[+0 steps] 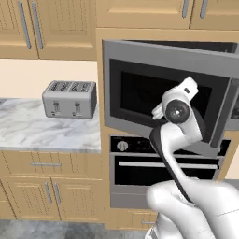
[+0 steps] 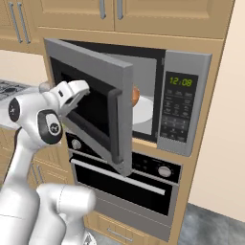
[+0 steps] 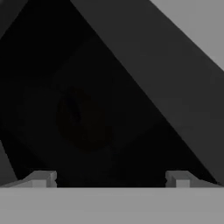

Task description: Place the bowl containing the garlic and eggplant in the microwave. Close the microwave door and press the start button to microwave the meal.

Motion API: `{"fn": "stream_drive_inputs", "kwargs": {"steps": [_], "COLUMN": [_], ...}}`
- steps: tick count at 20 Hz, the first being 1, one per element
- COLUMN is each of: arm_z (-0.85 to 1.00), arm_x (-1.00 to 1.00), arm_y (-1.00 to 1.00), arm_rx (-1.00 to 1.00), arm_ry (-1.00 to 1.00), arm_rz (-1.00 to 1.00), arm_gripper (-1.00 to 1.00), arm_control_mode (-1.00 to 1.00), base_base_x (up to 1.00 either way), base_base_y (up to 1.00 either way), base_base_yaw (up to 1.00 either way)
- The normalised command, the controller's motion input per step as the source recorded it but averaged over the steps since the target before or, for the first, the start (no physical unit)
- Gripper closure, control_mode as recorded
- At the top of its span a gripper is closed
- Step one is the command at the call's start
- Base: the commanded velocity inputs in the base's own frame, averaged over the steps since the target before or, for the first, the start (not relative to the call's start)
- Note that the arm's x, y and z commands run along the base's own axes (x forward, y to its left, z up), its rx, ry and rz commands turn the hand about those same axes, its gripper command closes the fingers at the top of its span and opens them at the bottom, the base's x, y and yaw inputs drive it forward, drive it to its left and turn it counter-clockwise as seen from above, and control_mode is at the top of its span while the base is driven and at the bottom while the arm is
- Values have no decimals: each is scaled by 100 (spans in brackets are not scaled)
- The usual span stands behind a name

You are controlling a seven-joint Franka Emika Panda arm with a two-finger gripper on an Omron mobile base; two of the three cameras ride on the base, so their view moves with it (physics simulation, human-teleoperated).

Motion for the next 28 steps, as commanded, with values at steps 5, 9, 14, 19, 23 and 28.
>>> {"fn": "stream_drive_inputs", "kwargs": {"steps": [5, 9, 14, 19, 23, 28], "arm_z": [-3, -2, -3, 3, 66, 31], "arm_x": [100, 100, 100, 50, -76, -96], "arm_y": [-44, -42, -31, -22, -37, -62], "arm_rx": [0, 0, -2, -3, 0, 1], "arm_ry": [0, 0, 2, 3, 0, 0], "arm_rz": [-14, -16, -17, -12, 0, 3], "arm_gripper": [-100, -100, -100, -100, -100, -100], "arm_control_mode": [-100, -100, -100, -100, -100, -100], "base_base_x": [0, 0, 0, 0, 0, 0], "base_base_y": [0, 0, 0, 0, 0, 0], "base_base_yaw": [0, 0, 0, 0, 0, 0]}}
